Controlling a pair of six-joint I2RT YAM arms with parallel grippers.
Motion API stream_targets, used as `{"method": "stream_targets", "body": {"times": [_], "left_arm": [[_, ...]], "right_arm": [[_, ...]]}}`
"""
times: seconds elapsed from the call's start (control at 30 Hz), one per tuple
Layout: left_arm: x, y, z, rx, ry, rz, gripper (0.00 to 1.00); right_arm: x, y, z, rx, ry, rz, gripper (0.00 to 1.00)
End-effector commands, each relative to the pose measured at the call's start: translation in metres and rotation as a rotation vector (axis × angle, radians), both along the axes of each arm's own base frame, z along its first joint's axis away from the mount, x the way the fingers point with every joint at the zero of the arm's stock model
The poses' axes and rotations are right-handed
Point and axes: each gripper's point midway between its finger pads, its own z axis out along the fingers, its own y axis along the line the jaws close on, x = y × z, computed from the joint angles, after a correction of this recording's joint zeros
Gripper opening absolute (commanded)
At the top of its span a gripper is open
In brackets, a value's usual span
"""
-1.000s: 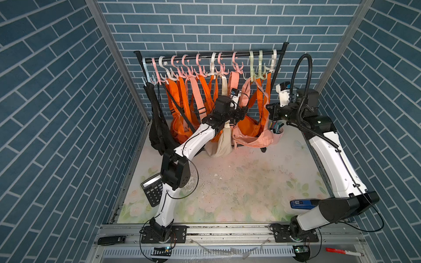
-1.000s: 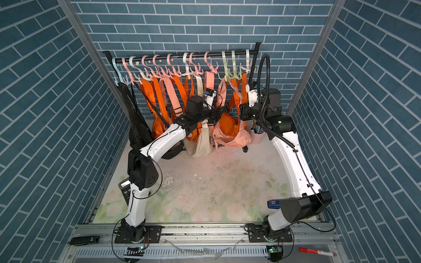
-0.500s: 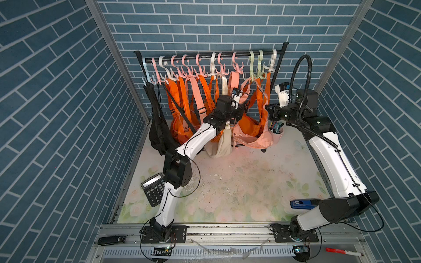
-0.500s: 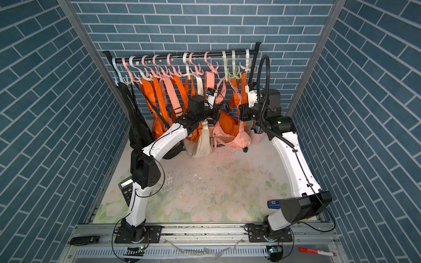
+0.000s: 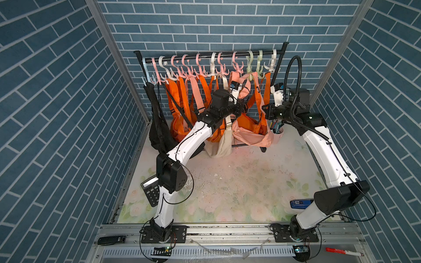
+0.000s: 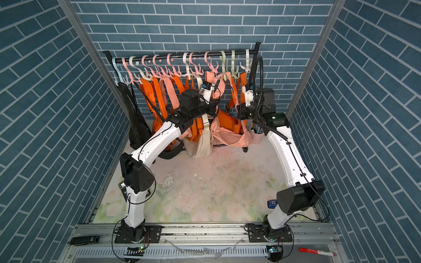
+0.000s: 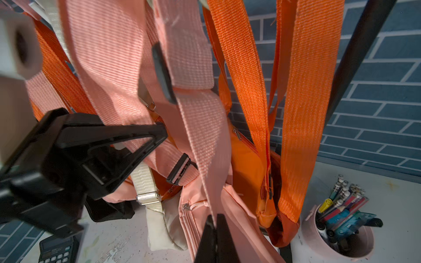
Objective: Take the bag off the hook
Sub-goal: Pick up the bag from the hook.
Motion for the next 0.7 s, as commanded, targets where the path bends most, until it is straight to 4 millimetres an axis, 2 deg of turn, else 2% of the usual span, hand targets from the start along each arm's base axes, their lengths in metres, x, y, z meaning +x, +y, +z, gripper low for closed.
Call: {"method": "stream_targets", "body": {"times": [0.0, 0.3, 0.47, 0.67], "left_arm": [[-0.01, -0.001, 0.031, -0.014, -0.049, -0.026, 0.0], [-0.021, 0.008, 0.063, -0.006, -0.094, -0.017, 0.0], [-0.033, 0.018, 0.074, -0.01, -0.099, -0.01, 0.0], [-0.058, 0.033, 0.085, -0.023, -0.106, -0.013, 0.0]], "right_arm": [[0.004, 0.0, 0.022, 0.029, -0.038, -0.001, 0.0], [0.01, -0.005, 0.041, 0.033, -0.062, -0.013, 0.0], [0.0, -0.011, 0.052, 0.035, -0.084, -0.027, 0.0], [-0.019, -0.019, 0.06, 0.04, -0.108, -0.046, 0.0]]}}
